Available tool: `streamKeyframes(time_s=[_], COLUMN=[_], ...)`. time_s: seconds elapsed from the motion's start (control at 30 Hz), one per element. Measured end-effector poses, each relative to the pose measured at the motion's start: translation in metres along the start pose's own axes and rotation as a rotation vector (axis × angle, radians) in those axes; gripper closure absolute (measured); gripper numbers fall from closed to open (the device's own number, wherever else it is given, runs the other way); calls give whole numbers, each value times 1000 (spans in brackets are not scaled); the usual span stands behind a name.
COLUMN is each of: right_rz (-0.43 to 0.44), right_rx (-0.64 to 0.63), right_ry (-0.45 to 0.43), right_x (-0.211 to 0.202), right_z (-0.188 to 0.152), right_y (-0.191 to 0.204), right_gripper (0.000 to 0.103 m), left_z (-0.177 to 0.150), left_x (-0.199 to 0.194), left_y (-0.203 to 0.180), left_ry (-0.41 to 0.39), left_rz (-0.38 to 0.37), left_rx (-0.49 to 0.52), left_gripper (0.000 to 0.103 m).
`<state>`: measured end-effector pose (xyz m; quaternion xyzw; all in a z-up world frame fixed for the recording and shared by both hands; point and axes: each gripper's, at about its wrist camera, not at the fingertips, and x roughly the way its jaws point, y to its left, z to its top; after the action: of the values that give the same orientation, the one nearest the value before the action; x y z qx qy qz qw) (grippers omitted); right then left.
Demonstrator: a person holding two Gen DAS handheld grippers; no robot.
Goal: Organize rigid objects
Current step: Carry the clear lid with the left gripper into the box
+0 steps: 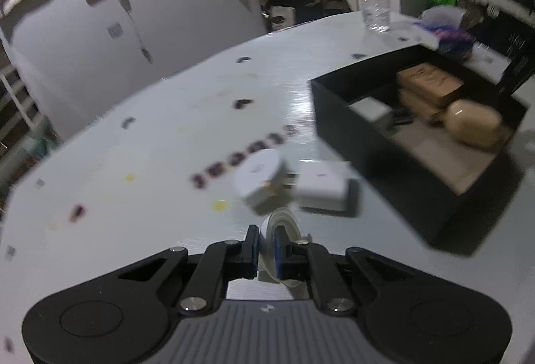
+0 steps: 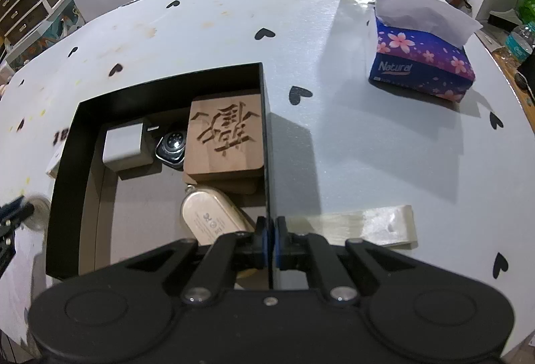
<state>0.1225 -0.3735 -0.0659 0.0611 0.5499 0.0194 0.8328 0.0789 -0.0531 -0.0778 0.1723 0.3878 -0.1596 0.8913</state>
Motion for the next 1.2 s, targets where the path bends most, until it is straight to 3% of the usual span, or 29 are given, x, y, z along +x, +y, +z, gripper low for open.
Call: streamKeyframes(time_s=[0.2, 0.37, 0.53, 0.7, 0.87, 1.2], right_rz=[4, 8, 13, 12, 11, 16], right_rx=[-7, -14, -20, -24, -26, -21], right_ry=[0, 0, -1, 1, 2, 4], right_x=[0, -1, -1, -1, -1, 0], right_z=[0, 0, 0, 1, 0, 1], right_y=[0, 0, 0, 0, 0, -1], right_gripper=[98, 98, 98, 98, 98, 98], left_z=[12, 39, 72, 98, 109, 119], left_x=[-11, -30, -23, 11, 50, 89], left_y=[14, 29, 18, -15, -41, -55], left_ry=[0, -62, -75, 4, 94, 143], left_rz=[-113, -215, -330, -424, -455, -417], left_rx=[-184, -350, -418, -436, -438, -415], left_gripper=[93, 93, 93, 93, 93, 93])
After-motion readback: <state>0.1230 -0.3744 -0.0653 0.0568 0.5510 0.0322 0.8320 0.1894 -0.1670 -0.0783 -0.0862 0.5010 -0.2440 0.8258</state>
